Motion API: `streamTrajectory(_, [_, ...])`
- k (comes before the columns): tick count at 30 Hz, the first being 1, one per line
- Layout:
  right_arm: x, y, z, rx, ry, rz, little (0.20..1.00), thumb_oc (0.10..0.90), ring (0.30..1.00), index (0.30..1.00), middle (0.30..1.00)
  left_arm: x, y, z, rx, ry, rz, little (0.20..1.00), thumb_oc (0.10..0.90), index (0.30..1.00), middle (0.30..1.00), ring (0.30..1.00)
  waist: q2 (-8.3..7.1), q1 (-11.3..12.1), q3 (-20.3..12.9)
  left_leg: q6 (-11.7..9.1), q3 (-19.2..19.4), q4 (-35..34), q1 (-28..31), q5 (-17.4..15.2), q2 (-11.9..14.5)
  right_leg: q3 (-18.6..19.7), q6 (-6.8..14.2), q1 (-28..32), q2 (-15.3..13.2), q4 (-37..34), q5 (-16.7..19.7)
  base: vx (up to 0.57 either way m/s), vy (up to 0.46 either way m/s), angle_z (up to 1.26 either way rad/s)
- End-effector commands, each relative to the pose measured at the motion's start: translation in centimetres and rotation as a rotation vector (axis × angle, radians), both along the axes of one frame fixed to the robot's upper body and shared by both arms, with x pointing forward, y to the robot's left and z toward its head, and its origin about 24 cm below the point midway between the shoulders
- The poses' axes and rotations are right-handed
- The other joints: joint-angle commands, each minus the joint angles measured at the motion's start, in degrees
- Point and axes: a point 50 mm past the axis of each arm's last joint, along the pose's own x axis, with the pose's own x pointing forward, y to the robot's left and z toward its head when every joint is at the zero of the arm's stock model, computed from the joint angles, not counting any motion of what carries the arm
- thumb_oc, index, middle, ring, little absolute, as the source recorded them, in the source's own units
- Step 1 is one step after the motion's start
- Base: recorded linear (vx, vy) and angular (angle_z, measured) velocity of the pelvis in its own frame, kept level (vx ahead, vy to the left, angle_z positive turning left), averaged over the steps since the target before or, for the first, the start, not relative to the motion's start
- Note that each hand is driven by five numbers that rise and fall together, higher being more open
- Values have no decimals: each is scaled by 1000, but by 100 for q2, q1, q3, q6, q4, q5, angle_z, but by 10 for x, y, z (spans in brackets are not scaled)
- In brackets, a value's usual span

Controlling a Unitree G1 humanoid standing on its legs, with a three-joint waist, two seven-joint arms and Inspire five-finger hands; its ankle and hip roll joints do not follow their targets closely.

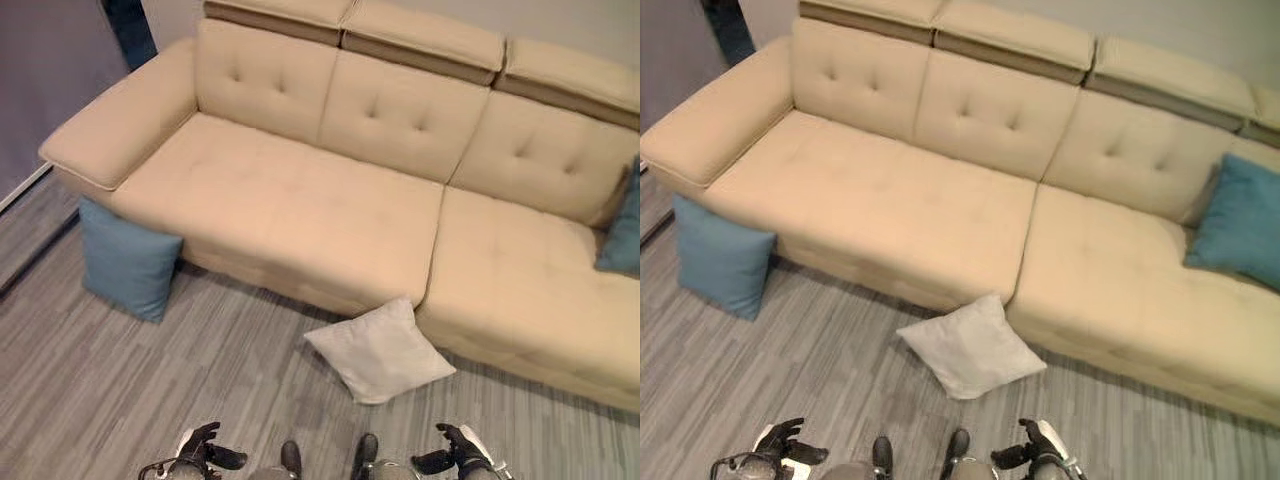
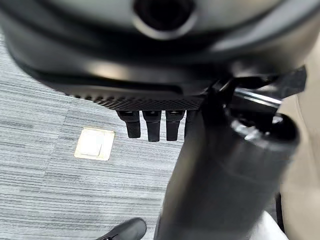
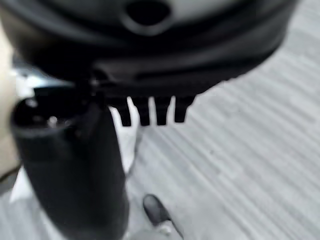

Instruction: Pick up all the scattered cushions and arrange them neatly on the sofa.

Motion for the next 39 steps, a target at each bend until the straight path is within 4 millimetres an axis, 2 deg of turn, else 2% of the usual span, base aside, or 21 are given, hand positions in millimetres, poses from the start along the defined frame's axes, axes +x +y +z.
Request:
streamTrajectory(1, [25,-10,13,-29,-101,-15,900,800,900,900,900,-5,-4,-2,14,4,-69,900,800,900,900,900,-186,132,-299,-246,672,0,359,-541,436,155,81,103,79,-128,56,76,-93,45])
streamTrajectory(7, [14,-17,10,-35,-79,-48,900,800,900,900,900,-13,-13,-7,-14,38,-93,900,800,900,900,900,-84,17,-388,-332,668,5,510,-544,490,307,55,446,246,-495,47,72,-90,-1])
streamTrajectory(10, [13,-17,10,-32,-80,-55,900,800,900,900,900,-13,-13,-7,-14,39,-90,900,800,900,900,900,-101,2,-366,-376,683,143,472,-568,516,299,45,504,262,-565,60,21,-59,-3])
streamTrajectory(11, [13,-16,10,-30,-79,-54,900,800,900,900,900,-13,-12,-6,-16,36,-84,900,800,900,900,900,-155,13,-320,-424,687,480,364,-622,565,295,31,537,261,-615,75,-4,-46,0])
streamTrajectory(12, [13,-16,10,-30,-79,-54,900,800,900,900,900,-12,-12,-6,-15,36,-84,900,800,900,900,900,-154,12,-320,-425,686,505,351,-635,569,295,29,536,263,-615,75,-22,-79,3])
streamTrajectory(13, [14,-16,10,-28,-81,-59,900,800,900,900,900,-11,-13,-6,-23,25,-66,900,800,900,900,900,-218,118,-199,-449,438,883,139,-704,543,358,0,557,262,-626,61,-30,-53,-2])
streamTrajectory(15, [16,-16,11,-29,-90,-59,900,800,900,900,900,-11,-15,-7,-30,26,-56,900,800,900,900,900,-268,235,-149,-434,21,997,-149,-751,305,427,-16,550,270,-633,48,-7,-54,-11])
streamTrajectory(16, [16,-16,11,-28,-90,-59,900,800,900,900,900,-11,-15,-7,-30,25,-56,900,800,900,900,900,-276,223,-165,-431,13,988,-172,-730,295,418,-15,528,260,-633,54,80,-32,-34])
streamTrajectory(17, [17,-15,11,-28,-96,-56,900,800,900,900,900,-16,-15,-8,-28,43,-52,900,800,900,900,900,-308,288,-175,-415,-210,892,-378,-666,177,481,-1,556,277,-633,34,162,-1,-28])
streamTrajectory(21, [20,-15,12,-38,-99,-49,900,800,900,900,900,-22,-11,-10,-18,63,-38,900,800,900,900,900,-325,500,-74,-434,-414,690,-1065,-175,19,761,0,749,462,-624,-104,168,12,-12])
streamTrajectory(24, [18,-14,11,-35,-92,-45,900,800,900,900,900,-28,-9,-11,-19,77,-20,900,800,900,900,900,-285,552,-129,-380,-431,418,-835,-94,95,901,0,838,561,-628,-201,176,62,-50])
streamTrajectory(26, [15,-10,9,-26,-81,-40,900,800,900,900,900,-34,-5,-12,-12,97,-4,900,800,900,900,900,-310,574,-202,-301,-485,423,-714,-119,54,1015,23,889,510,-496,-294,238,124,-54])
streamTrajectory(29, [17,-5,8,-15,-80,-17,900,800,900,900,900,-33,-1,-10,-3,90,-1,900,800,900,900,900,-328,677,-255,-177,-325,402,-523,-247,69,1078,97,811,362,-63,-398,161,130,-92])
streamTrajectory(30, [22,-2,10,-8,-93,-2,900,800,900,900,900,-29,3,-8,4,73,3,900,800,900,900,900,-285,712,-202,-84,-209,428,-429,-320,94,1051,216,502,245,599,-384,117,154,-53])
streamTrajectory(33, [36,3,15,2,-136,16,900,800,900,900,900,-19,9,-3,17,36,9,900,800,900,900,900,-185,668,-42,21,-121,473,-362,-377,163,948,438,-77,65,1465,-198,18,84,-50])
streamTrajectory(34, [37,3,15,2,-136,16,900,800,900,900,900,-19,9,-3,17,36,9,900,800,900,900,900,-187,669,-43,23,-119,475,-367,-378,160,952,439,-88,61,1479,-205,56,2,-27])
streamTrajectory(35, [43,5,18,5,-159,22,900,800,900,900,900,-18,11,-2,20,30,16,900,800,900,900,900,-130,708,-58,26,-54,444,-288,-434,207,622,388,-112,-243,1331,-176,81,-44,-22])
streamTrajectory(37, [48,5,21,0,-179,28,900,800,900,900,900,-17,12,-2,26,30,15,900,800,900,900,900,-68,751,-67,-6,-10,367,-195,-474,286,215,293,-92,-550,1006,-70,104,-94,-27])
streamTrajectory(39, [53,4,24,-4,-193,27,900,800,900,900,900,-16,14,-1,32,30,11,900,800,900,900,900,-62,733,-64,-41,14,300,-123,-499,303,78,312,-147,-681,683,103,111,-95,-21])
